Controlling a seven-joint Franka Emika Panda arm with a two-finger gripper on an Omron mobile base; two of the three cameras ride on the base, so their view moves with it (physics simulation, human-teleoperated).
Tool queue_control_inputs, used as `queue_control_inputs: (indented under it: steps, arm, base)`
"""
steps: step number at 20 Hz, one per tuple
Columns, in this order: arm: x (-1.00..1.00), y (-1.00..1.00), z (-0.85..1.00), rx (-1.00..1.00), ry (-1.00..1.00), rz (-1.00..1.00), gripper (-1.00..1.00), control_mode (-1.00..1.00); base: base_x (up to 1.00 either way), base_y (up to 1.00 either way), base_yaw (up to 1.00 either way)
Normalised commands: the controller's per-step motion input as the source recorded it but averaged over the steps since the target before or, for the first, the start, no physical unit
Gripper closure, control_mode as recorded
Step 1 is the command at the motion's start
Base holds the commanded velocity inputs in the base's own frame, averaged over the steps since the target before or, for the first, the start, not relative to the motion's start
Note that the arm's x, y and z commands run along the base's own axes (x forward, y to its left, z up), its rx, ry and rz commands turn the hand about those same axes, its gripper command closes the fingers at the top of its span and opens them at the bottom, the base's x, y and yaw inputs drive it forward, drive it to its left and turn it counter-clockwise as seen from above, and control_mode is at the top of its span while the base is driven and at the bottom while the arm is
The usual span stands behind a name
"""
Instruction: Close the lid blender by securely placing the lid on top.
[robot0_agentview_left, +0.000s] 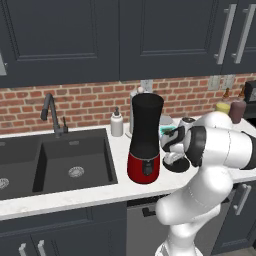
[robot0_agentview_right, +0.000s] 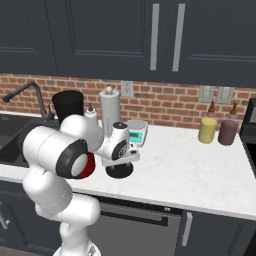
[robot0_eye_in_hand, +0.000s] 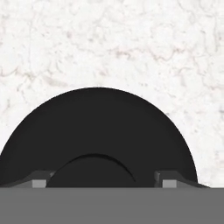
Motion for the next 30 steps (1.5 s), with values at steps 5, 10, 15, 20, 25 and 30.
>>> queue_control_inputs:
  steps: [5,10,15,20,25,30]
  arm:
    - [-0.09,0.06,0.16,0.0,0.0,0.0,1.0,-1.0]
    - [-0.31,0.0,0.81,0.0,-0.04,0.0,1.0,-1.0]
    - [-0.45,0.0,1.0,0.0,-0.07,0.0,1.0,-1.0]
    - [-0.56,0.0,1.0,0.0,-0.11,0.02,1.0,-1.0]
    - [-0.69,0.0,1.0,0.0,-0.16,0.02,1.0,-1.0]
    - [-0.62,0.08,1.0,0.0,-0.18,0.03,1.0,-1.0]
  base:
    - [0.0,0.0,0.0]
    - [0.0,0.0,0.0]
    - [0.0,0.0,0.0]
    - [0.0,0.0,0.0]
    - [0.0,0.0,0.0]
    - [0.0,0.0,0.0]
